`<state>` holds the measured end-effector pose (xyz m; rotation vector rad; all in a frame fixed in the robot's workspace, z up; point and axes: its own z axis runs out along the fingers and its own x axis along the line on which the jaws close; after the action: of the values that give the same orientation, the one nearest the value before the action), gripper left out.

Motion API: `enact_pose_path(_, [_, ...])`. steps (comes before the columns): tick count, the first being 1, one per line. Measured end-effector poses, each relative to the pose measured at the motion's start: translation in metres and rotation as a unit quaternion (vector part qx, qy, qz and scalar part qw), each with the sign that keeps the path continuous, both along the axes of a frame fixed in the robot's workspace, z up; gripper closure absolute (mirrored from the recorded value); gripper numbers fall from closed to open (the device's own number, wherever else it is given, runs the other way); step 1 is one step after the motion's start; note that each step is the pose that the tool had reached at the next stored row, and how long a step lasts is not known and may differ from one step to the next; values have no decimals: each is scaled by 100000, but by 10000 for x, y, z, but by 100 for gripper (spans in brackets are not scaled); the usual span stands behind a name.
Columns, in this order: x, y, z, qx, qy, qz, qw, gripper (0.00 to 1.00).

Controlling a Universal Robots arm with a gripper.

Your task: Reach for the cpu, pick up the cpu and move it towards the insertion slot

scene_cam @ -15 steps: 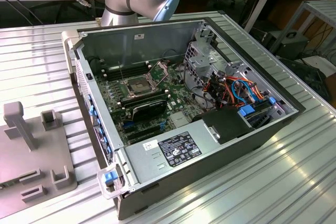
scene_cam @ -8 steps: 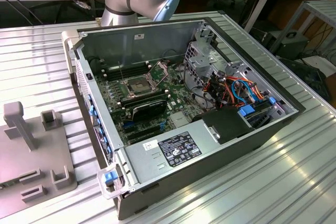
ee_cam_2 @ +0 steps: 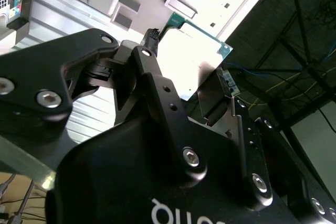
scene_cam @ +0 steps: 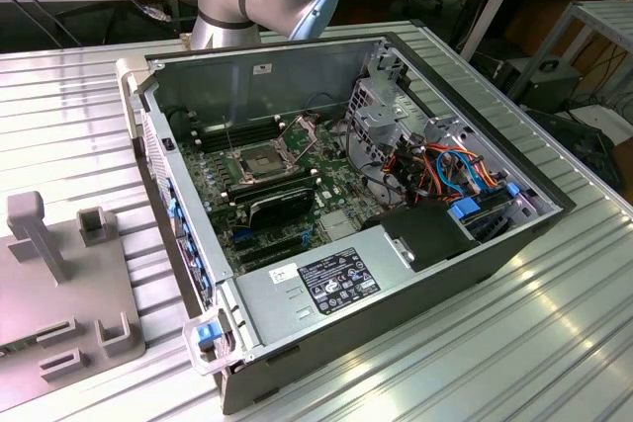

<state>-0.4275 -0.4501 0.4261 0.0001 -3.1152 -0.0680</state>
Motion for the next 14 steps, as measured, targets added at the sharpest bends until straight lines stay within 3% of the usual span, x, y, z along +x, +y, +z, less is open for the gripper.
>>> enact_pose_path(14, [208, 0, 0, 2, 2, -2, 100000, 45])
